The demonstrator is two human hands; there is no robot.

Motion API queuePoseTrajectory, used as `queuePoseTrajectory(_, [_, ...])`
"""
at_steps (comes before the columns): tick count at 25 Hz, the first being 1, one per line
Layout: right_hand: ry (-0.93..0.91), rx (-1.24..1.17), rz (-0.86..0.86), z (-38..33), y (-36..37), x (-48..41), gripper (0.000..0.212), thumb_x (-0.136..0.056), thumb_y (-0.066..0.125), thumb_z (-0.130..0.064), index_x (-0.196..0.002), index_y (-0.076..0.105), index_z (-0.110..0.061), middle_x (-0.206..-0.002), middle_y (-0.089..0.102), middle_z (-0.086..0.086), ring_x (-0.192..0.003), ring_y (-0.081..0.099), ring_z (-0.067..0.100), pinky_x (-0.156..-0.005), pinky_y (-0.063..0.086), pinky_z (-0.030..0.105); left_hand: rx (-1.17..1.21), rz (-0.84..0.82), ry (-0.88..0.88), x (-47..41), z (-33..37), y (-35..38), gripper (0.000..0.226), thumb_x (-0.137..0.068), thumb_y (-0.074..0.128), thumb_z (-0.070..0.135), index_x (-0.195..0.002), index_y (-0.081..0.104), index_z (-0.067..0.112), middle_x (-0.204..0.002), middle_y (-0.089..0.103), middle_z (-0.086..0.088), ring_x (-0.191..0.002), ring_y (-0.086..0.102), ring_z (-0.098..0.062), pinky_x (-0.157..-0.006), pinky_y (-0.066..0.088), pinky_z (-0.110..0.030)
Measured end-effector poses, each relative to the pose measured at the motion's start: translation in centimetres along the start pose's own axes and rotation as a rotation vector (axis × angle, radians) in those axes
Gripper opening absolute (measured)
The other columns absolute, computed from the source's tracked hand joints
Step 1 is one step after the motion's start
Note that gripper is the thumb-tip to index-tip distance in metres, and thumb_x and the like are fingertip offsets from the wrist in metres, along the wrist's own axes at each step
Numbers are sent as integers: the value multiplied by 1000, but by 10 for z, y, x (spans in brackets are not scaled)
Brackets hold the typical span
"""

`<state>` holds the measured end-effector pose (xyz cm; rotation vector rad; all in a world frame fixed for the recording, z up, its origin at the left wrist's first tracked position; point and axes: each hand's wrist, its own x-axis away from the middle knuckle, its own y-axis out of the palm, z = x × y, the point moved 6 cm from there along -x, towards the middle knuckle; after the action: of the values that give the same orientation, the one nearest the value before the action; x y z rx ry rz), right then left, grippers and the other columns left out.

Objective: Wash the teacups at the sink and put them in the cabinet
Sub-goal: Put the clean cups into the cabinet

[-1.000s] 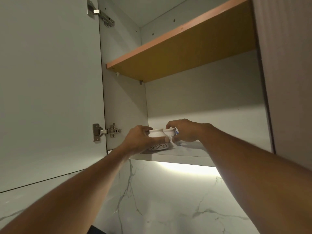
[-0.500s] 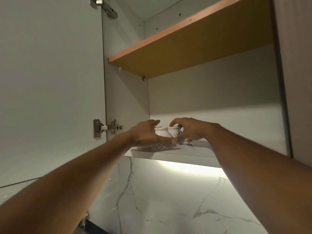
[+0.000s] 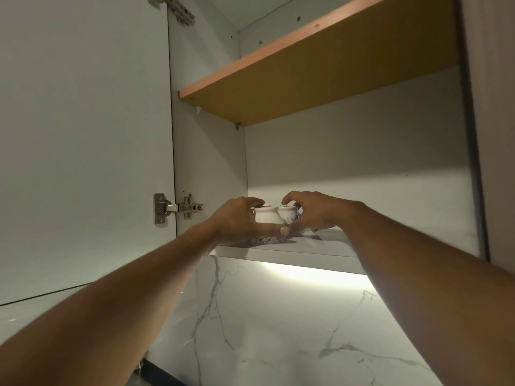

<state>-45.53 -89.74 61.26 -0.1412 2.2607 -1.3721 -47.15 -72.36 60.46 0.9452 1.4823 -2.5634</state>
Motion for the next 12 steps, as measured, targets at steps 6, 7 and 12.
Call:
queuePoseTrajectory(6, [-8,64,65,1,-4,-1,71,-79,79,-8,-141,49,-25,-137,52,4,-105,52,21,-74,40,25,185,35,-7,6,-1,-9,134,-52,53,101,-154,39,15,-156,45,-4,-124,59,-23,-97,51,-33])
queuePoseTrajectory(7, [-7,80,76,1,-6,-1,69,-80,78,-9,-141,50,-25,-139,51,4,-106,50,20,-79,40,26,241,70,-19,6,0,-17,128,-59,42,102,-152,42,14,-156,45,-7,-130,55,-25,-105,45,-41])
queuePoseTrajectory(12, [-32,64,68,-3,-4,-3,62,-80,77,-10,-136,55,-25,-135,53,3,-104,53,20,-77,42,28,196,-75,-33,5,2,-19,113,-68,43,96,-150,45,20,-156,44,-10,-140,46,-30,-113,35,-49])
